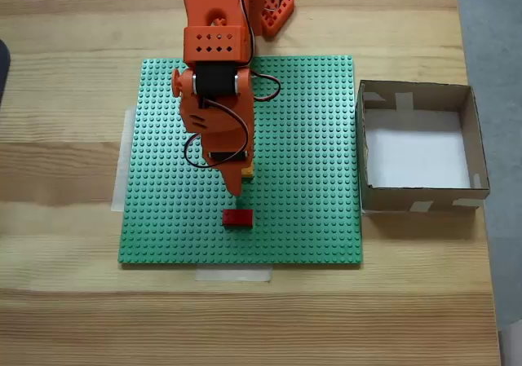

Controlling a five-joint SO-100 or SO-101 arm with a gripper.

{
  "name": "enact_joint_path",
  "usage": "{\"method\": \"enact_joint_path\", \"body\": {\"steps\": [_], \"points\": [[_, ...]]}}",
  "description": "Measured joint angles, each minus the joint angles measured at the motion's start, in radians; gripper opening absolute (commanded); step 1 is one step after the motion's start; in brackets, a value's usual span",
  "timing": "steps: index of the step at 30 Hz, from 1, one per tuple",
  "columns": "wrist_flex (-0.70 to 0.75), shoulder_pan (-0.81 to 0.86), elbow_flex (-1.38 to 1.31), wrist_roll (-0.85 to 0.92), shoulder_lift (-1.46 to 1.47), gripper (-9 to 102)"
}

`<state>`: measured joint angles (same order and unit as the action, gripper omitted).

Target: Pick the yellow lego block and put it in the box.

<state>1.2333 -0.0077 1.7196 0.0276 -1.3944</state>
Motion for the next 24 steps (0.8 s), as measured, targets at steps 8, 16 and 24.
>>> {"method": "enact_joint_path", "body": {"steps": [8,16,24], "points": [[0.000,0.000,0.000,0.006,0.000,23],[-0.011,0.000,0.000,0.034,0.000,21],[-0.015,0.000,0.000,0.043,0.009,20]]}}
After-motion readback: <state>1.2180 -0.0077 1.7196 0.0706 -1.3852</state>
